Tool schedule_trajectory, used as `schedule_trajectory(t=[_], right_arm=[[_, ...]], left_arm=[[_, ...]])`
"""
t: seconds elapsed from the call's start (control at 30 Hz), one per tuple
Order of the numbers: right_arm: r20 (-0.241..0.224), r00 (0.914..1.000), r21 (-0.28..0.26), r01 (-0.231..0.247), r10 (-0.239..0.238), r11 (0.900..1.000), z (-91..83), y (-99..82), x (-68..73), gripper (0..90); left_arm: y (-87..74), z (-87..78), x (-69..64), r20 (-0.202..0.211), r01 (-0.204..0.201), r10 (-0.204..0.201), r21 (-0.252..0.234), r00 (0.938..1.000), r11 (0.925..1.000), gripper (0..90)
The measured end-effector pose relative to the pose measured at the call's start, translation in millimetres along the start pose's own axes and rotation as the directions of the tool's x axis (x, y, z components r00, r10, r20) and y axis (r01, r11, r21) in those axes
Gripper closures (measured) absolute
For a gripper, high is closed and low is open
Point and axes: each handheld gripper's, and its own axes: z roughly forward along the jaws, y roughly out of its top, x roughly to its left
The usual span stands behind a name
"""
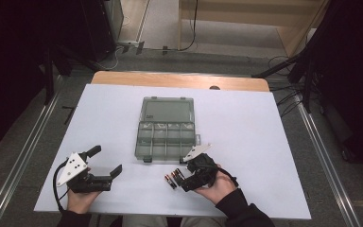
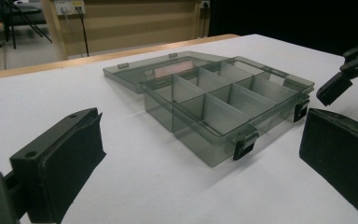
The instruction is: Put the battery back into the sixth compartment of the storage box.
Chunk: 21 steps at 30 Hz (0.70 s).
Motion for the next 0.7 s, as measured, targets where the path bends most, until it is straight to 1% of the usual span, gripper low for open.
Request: schedule_trajectory(t=[0.07, 0.13, 0.2, 0.23, 0.33, 0.4, 0.47, 0.57, 0.6, 0.7], right_arm=[[-0.013, 0.9997, 0.016, -0.02, 0.02, 0.9997, 0.5, 1.0, -0.6, 36.0], [-0.009, 0.9994, 0.039, -0.034, 0.035, 0.9987, 2.3, 3.0, -0.7, 42.4], [-0.009, 0.9994, 0.039, -0.034, 0.035, 0.9987, 2.3, 3.0, -0.7, 42.4], [-0.015, 0.9992, 0.051, -0.035, 0.036, 0.9981, 3.8, 5.6, 0.2, 48.9], [-0.009, 0.9993, 0.074, -0.034, 0.035, 0.9967, 5.6, 8.4, 1.8, 53.1], [0.003, 0.9992, 0.094, -0.041, 0.041, 0.9947, 7.3, 9.7, 2.3, 55.0], [0.016, 0.9983, 0.118, -0.057, 0.055, 0.9913, 9.6, 10.2, 2.1, 56.6], [0.027, 0.9958, 0.156, -0.091, 0.088, 0.9836, 13.6, 10.6, 0.3, 63.2], [0.027, 0.9958, 0.156, -0.091, 0.088, 0.9836, 13.6, 10.6, 0.3, 63.2], [0.033, 0.9935, 0.172, -0.113, 0.109, 0.9785, 15.1, 11.0, -1.1, 69.8]], left_arm=[[-0.1, 0.0, 0.3, 0.001, 0.0, 0.0, -0.003, 1.0, 1.0, 0.0], [0.1, -0.4, 0.6, 0.0, 0.0, 0.0, -0.003, 1.0, 1.0, 0.0], [0.1, -0.5, 0.5, 0.0, 0.002, -0.002, -0.004, 1.0, 1.0, 0.0], [0.1, -0.5, 0.5, 0.0, 0.001, -0.001, -0.003, 1.0, 1.0, 0.0], [0.1, -0.5, 0.3, 0.001, 0.002, -0.002, -0.004, 1.0, 1.0, 0.0], [0.1, -0.7, 0.5, 0.001, 0.002, -0.002, -0.004, 1.0, 1.0, 0.0], [-0.1, -0.5, 0.5, 0.001, 0.002, -0.002, -0.001, 1.0, 1.0, 0.0], [-0.1, -0.3, 0.2, 0.003, 0.001, -0.001, -0.005, 1.0, 1.0, 0.0], [-0.1, -0.3, 0.2, 0.003, 0.001, -0.001, -0.005, 1.0, 1.0, 0.0], [-0.1, -0.6, 0.5, 0.001, 0.001, -0.001, -0.003, 1.0, 1.0, 0.0]])
